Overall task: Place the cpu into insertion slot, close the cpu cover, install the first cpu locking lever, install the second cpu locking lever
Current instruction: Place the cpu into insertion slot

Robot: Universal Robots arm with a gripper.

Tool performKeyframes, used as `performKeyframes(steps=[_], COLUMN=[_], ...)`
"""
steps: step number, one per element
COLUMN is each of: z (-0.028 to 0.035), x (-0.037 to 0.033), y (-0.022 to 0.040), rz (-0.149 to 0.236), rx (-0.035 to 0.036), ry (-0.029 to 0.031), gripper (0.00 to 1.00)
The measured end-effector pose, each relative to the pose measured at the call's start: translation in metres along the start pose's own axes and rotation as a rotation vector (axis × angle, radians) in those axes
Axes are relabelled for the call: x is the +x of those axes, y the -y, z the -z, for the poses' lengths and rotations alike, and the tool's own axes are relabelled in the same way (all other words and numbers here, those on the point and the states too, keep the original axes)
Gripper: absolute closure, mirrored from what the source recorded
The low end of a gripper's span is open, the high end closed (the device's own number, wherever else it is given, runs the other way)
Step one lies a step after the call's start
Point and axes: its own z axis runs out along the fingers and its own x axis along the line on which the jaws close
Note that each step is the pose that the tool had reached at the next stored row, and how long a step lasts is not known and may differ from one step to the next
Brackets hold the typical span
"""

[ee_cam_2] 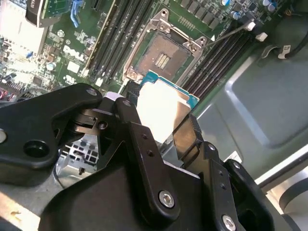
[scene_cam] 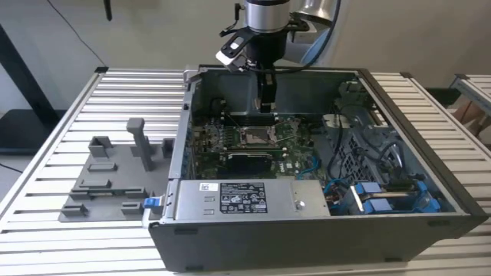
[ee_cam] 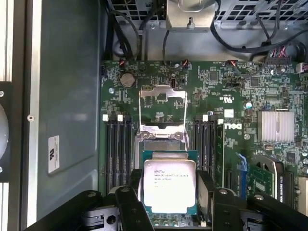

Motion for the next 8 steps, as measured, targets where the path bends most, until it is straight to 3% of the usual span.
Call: performKeyframes(steps=[8], z=[-0.0107], x=[-0.0002], y=[0.0011], rz=[0.000], rx=[0.0034], ry=[-0.0006], gripper=[0.45])
